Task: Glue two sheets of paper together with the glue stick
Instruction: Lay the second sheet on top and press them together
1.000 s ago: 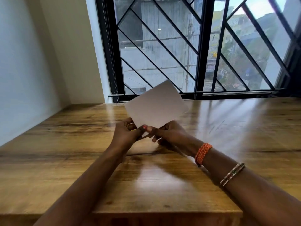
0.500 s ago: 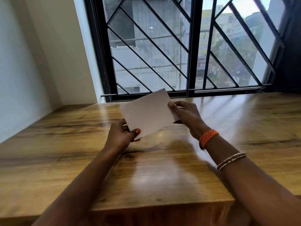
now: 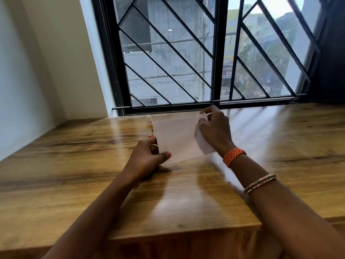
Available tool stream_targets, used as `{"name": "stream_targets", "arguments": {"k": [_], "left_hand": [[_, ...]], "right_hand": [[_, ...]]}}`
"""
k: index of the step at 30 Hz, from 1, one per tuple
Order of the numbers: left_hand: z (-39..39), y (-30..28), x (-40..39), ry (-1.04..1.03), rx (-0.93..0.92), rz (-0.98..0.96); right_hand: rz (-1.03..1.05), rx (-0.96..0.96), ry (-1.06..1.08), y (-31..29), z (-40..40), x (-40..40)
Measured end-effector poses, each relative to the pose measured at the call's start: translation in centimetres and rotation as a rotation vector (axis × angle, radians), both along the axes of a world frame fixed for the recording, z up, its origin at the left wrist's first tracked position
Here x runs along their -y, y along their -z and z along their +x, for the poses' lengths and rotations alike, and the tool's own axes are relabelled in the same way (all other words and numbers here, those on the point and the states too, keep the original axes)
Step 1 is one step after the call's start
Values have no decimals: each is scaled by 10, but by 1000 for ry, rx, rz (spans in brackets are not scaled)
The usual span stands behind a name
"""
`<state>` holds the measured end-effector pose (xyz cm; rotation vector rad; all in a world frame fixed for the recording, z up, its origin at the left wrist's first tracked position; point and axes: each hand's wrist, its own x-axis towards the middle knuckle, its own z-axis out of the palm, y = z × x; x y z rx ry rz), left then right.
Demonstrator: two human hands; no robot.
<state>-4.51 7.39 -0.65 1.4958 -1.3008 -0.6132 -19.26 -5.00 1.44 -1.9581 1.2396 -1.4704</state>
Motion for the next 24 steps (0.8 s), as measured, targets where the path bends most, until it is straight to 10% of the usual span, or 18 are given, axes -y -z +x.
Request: {"name": "stream_targets", "arguments": {"k": [11, 24], "left_hand": [[-80, 5, -5, 37, 293, -106], [-104, 16, 3, -97, 831, 15]], "right_hand": [[-91, -539, 313, 4, -62, -28], [199, -679, 283, 22, -92, -28]]}}
